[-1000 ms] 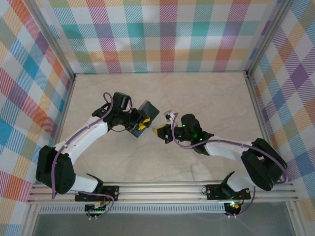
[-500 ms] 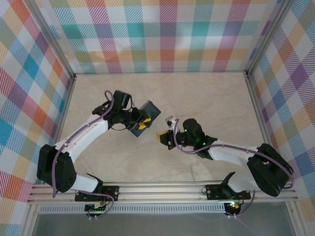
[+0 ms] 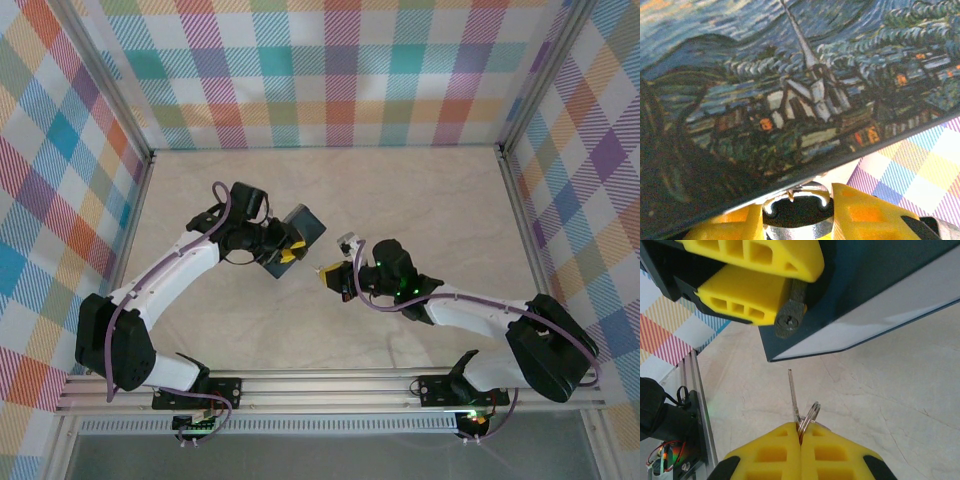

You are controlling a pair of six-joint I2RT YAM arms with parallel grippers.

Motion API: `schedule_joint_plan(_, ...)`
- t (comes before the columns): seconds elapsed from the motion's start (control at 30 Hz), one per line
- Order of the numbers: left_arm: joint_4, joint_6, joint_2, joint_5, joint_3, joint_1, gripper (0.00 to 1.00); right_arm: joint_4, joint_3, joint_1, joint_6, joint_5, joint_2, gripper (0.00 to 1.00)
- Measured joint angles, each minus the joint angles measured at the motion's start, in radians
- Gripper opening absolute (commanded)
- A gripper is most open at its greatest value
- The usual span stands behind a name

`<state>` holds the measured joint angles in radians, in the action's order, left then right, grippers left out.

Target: Unlock the padlock with the key

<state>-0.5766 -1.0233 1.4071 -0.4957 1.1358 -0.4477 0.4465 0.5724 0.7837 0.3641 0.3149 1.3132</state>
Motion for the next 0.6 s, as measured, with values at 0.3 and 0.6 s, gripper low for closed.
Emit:
schedule_joint_plan(0.3, -0.001, 0.007, 0.0, 0.01, 0.008, -0.003, 0.11, 0.0, 0.043, -0.005, 0.0, 0.004, 0.01, 0.0)
schedule_joint_plan(0.6, -0.001, 0.007, 0.0, 0.01, 0.008, -0.01, 0.11, 0.001, 0.056, -0.011, 0.0, 0.003, 0.029, 0.0)
